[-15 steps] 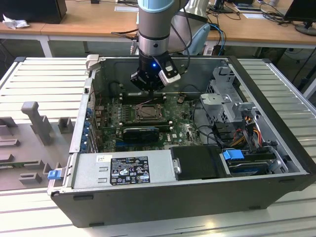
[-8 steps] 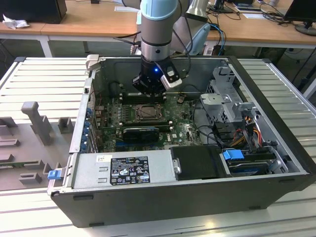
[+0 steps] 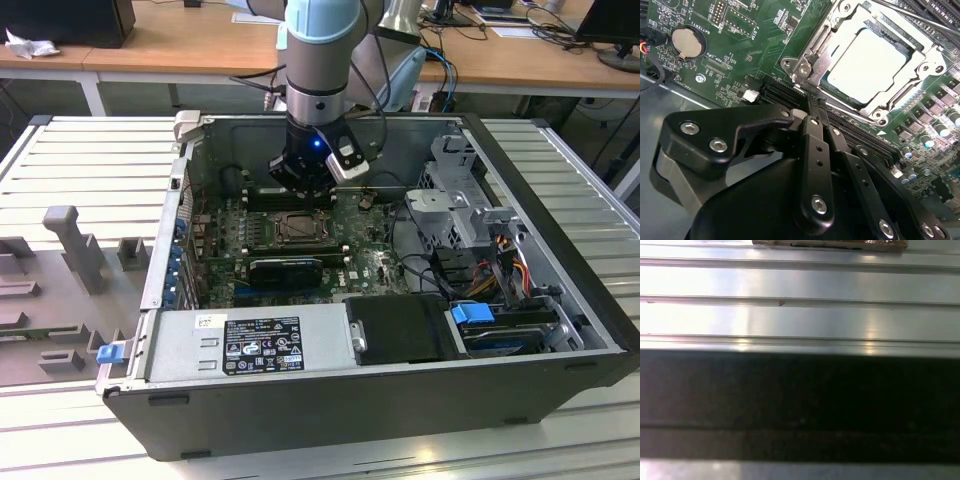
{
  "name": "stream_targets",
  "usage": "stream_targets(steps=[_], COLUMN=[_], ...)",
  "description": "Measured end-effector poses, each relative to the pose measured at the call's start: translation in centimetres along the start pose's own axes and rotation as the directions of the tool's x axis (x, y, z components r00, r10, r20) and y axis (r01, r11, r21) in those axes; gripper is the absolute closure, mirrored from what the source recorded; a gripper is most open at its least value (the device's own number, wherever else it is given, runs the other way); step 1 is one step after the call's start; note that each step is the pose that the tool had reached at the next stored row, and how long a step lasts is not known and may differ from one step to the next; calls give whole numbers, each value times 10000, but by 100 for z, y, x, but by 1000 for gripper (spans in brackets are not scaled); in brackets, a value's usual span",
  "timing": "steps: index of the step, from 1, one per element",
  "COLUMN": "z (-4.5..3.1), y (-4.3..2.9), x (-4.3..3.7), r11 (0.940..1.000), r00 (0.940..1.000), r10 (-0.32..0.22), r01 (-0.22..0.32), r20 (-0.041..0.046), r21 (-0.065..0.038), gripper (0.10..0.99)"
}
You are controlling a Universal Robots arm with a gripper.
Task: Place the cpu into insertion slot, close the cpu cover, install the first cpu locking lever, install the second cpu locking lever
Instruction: 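Install the first cpu locking lever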
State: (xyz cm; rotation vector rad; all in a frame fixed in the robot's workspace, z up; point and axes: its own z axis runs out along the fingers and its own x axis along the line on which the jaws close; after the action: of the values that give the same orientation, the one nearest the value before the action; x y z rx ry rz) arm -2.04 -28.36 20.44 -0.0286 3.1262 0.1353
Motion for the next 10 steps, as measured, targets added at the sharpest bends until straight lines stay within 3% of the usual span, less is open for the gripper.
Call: stream_targets(steps=[10], z=[24], y=[-33], x=[1], r11=[10000], r00=[10000], r10=[4], r01=[-3], r20=[-33], r21=[40], gripper=[980])
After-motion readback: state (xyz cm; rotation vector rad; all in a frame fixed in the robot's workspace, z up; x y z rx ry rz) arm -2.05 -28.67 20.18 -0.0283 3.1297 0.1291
